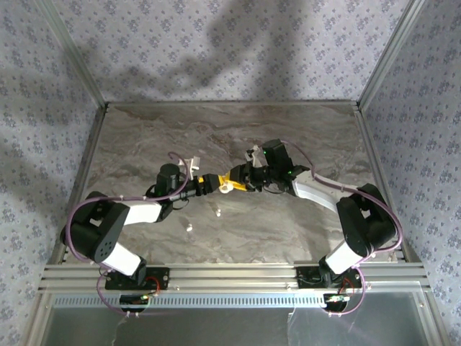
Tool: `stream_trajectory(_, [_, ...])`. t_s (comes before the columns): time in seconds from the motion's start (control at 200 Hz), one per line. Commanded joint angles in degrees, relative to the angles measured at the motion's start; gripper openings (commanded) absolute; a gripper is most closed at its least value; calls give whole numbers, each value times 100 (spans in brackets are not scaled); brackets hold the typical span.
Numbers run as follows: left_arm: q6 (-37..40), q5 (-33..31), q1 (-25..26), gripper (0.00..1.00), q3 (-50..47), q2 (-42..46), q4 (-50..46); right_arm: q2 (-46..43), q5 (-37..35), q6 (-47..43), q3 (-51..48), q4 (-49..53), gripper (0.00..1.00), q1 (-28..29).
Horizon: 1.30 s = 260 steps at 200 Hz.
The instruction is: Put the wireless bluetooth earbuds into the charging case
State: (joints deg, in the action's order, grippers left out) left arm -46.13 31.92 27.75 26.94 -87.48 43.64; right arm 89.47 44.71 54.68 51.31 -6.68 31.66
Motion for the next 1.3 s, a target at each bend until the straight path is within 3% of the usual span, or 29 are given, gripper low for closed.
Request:
stream_trajectory(0.0, [117, -107, -8, 75, 231, -158, -404, -206, 214, 56, 8, -80, 32, 33])
stream_trajectory(0.575, [254, -416, -30, 75, 266, -22, -852, 266, 205, -100, -597, -378, 32, -255])
stream_trajectory(1.159, [329, -678, -121, 77, 99, 277, -945, 1234, 745, -559, -825, -613, 33, -629])
stream_trajectory(1.294, [307, -555, -81, 72, 182, 113, -910, 1383, 799, -581, -814, -661, 34, -682])
